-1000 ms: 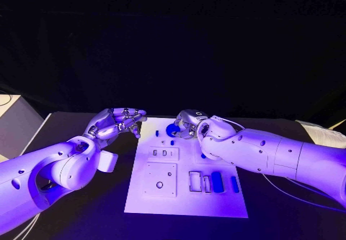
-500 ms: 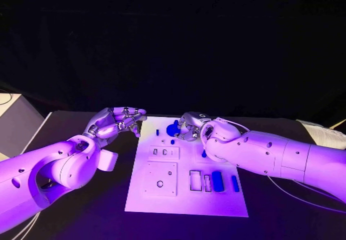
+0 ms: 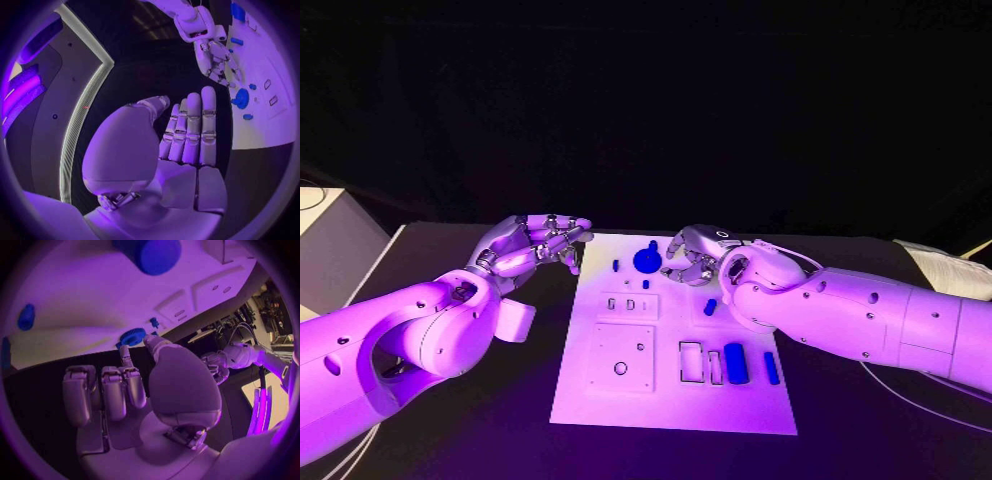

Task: Assemble the parts on the task board

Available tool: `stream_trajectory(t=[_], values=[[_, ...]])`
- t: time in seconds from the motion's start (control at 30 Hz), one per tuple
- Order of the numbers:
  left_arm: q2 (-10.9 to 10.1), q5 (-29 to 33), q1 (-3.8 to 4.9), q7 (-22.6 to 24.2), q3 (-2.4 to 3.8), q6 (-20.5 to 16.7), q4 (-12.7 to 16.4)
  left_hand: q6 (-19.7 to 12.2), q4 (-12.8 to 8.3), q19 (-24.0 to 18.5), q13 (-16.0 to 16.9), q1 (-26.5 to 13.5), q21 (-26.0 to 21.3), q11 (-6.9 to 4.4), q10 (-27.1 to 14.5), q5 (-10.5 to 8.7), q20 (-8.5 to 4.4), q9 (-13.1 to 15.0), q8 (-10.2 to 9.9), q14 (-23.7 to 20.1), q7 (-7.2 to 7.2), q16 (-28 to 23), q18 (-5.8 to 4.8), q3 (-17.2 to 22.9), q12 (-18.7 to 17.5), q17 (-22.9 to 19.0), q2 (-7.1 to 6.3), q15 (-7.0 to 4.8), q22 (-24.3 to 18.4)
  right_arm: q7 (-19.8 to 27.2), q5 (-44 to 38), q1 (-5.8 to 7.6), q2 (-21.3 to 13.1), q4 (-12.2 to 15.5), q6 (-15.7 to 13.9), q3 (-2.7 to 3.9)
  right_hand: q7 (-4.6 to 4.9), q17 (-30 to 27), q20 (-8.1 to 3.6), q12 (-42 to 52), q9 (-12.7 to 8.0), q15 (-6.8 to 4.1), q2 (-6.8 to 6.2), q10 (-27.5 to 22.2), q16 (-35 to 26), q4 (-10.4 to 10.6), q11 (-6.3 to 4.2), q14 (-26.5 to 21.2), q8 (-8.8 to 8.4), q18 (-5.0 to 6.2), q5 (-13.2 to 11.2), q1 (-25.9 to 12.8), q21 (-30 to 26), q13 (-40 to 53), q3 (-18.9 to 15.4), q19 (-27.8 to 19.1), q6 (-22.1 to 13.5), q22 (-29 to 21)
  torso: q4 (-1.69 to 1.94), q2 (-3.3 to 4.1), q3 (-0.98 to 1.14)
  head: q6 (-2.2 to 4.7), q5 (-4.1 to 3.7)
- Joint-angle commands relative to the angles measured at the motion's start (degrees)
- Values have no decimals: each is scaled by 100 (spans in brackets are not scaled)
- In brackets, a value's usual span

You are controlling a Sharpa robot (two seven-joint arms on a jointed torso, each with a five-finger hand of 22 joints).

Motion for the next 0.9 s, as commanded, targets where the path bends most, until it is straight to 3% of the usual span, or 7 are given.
stream_trajectory(t=[0.03, 0.13, 0.27, 0.43, 0.67, 0.83, 0.9], values=[[-1, -19, 3, 45, 4, 81, -6, -50, -21, -43, 6, 39, 35, 29, -17, -18, 0, 9, -23, -39, 3, 23, 33, 34, 2, -8, -12, -13, 15, 445, 208, 45, -234, 233, -669, 15, 1, 1509, -6, 24, -9, -40, -56, 426, 25, -19, -27, 608, 22, -112, 33, 34, 12, 1365, 56, 447, 47, 1139, -33, -11, 1, 30, 9], [-3, -19, 3, 56, 4, 83, -32, -50, -23, -48, 7, 38, 39, 29, -16, -18, 1, 10, -23, -42, 1, 22, 32, 35, 3, -9, -14, -12, 18, 1025, 923, 131, -555, 428, -952, 28, 28, 1509, -4, -113, -40, -30, -94, 286, 25, -139, -8, 608, -20, -81, -11, 231, -94, 1245, 221, 395, -13, 1027, -66, -24, 14, 53, 14], [-3, -18, 3, 63, 4, 90, -60, -48, -25, -59, 8, 34, 43, 28, -12, -19, 2, 11, -21, -53, -1, 17, 31, 35, 6, -12, -17, -10, 21, 1625, 1680, 229, -913, 541, -987, 35, 68, 1509, 22, -145, -59, 2, -146, 254, 25, -322, 23, 608, -39, -83, -128, 459, -93, 1220, 363, 394, -35, 1034, -115, -48, 44, 73, 16], [20, -17, 2, 62, 4, 106, -93, -41, -29, -76, 11, 29, 50, 24, 4, -21, 4, 16, -16, -66, -6, 13, 31, 37, 14, -17, -18, -10, 27, 2064, 2144, 278, -1296, 546, -628, 37, 70, 1509, 34, -153, -63, 7, -243, 246, 25, -544, 29, 608, -20, -96, -341, 692, -51, 1213, 436, 414, 7, 1084, -142, -72, 68, 75, 22], [56, -26, 1, 51, 3, 110, -133, -27, -86, -152, 105, 20, 121, -53, 297, -29, -18, 37, -4, -79, -53, 21, 40, 32, 192, -36, -10, -58, 72, 2349, 2044, 267, -1589, 294, -97, 34, 49, 1509, 19, -211, -72, -15, -354, 189, 25, -740, 14, 608, -6, -99, -652, 909, -42, 1164, 425, 417, 23, 1100, -185, -76, 115, 87, 35], [74, -32, 1, 41, 3, 109, -148, -25, -91, -157, 113, 15, 128, -56, 309, -31, -21, 39, -3, -79, -55, 22, 40, 26, 203, -37, -15, -61, 76, 2396, 1955, 211, -1649, 48, 96, 25, 51, 1509, 15, -246, -90, -14, -392, 154, 25, -811, 12, 608, -37, -101, -668, 993, -36, 1134, 410, 419, -38, 1108, -199, -68, 131, 69, -15], [78, -34, 0, 38, 3, 109, -154, -25, -91, -157, 113, 15, 128, -56, 309, -31, -21, 39, -3, -79, -55, 22, 40, 26, 203, -37, -15, -61, 76, 2391, 1895, 170, -1646, -50, 161, 22, 62, 1509, 23, -272, -107, 0, -408, 128, 25, -829, 21, 608, -72, -102, -678, 1011, -35, 1113, 383, 420, -103, 1111, -193, -67, 124, 50, -31]])
